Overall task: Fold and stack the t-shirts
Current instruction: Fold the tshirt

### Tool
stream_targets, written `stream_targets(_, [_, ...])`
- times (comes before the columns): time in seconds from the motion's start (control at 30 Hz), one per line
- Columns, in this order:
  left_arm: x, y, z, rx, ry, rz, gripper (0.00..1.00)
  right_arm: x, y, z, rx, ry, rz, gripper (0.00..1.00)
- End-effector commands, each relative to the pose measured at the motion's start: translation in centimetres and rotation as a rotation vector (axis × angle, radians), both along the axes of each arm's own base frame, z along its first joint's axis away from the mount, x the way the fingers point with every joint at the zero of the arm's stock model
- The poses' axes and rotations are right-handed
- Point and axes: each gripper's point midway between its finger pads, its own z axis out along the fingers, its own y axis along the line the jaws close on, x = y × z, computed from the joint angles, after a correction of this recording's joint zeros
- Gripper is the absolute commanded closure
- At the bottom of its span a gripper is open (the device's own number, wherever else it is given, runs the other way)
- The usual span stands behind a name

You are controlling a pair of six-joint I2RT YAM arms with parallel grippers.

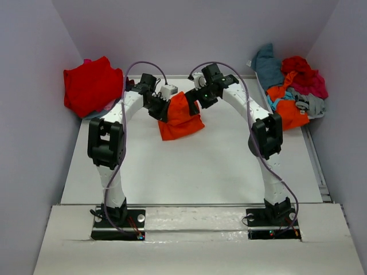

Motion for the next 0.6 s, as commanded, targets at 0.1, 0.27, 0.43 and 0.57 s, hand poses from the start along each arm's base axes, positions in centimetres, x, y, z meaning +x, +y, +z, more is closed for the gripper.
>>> stream_targets(0.1, [2.7, -0.3, 2.4, -0.038, -0.06, 0.037, 0.94, 1.5, -1.2, 7.2, 0.049, -0.186, -0.087, 0.0])
stream_targets(0.27, [4.1, 0.7, 2.7, -0.032, -0.082, 0.088, 0.94, 1.3, -1.6, 6.5, 0.044, -0.152, -0.086, 0.0])
stream_targets(0.43, [5.4, 1.9, 3.0, -0.025, -0.1, 0.149, 0.94, 0.2, -1.7, 5.8, 0.042, -0.117, -0.063, 0.0])
stream_targets(0.57, [6.6, 3.0, 2.5, -0.016, -0.105, 0.21, 0.94, -1.2, -1.9, 4.6, 0.043, -0.076, -0.043, 0.0])
